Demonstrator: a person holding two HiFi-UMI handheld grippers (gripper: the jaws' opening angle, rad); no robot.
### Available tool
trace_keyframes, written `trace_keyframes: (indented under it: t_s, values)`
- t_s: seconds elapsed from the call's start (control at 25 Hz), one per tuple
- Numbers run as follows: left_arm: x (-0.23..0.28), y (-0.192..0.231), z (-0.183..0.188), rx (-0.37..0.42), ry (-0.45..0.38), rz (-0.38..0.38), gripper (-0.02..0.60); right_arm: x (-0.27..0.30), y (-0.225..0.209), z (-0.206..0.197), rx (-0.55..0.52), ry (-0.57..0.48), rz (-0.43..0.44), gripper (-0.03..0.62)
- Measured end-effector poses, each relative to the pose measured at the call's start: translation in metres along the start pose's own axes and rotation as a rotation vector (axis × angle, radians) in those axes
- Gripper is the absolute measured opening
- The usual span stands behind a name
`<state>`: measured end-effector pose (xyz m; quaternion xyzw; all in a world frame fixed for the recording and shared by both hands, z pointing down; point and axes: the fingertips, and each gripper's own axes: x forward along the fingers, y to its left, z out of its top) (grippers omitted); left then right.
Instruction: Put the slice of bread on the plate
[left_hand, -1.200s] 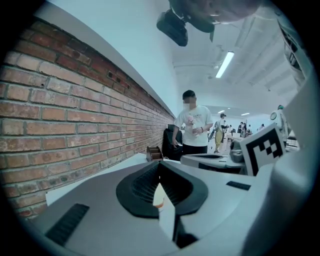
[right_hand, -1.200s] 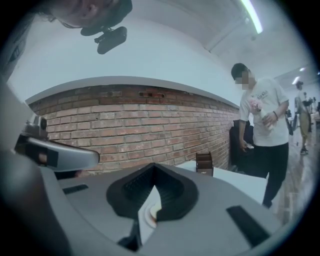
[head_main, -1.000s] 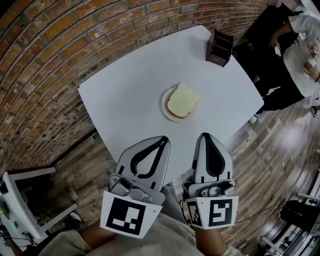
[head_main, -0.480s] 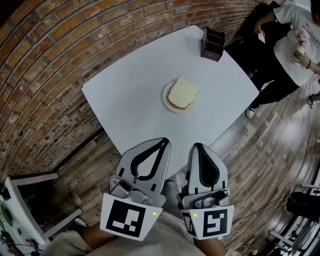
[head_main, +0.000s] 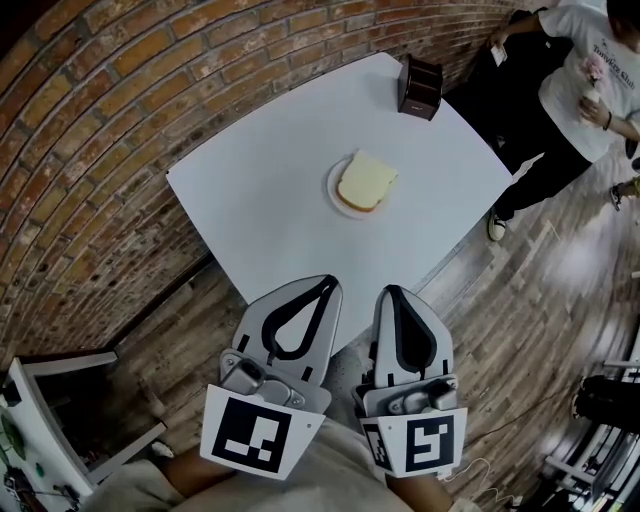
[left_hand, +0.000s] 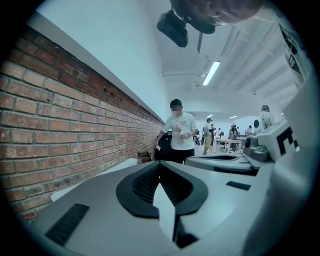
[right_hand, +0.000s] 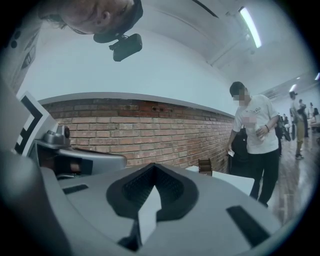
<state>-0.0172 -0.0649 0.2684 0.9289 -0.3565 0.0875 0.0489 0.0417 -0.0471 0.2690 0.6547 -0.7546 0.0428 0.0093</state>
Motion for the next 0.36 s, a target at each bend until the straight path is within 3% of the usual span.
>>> trace_keyframes:
  t_s: [0.36]
  values:
    - [-0.0094, -0.0019, -0.0008, -0.002, -0.010, -0.006, 0.009, -0.0067, 0.0078, 0.0005, -0.004, 0.005, 0.005, 0.006]
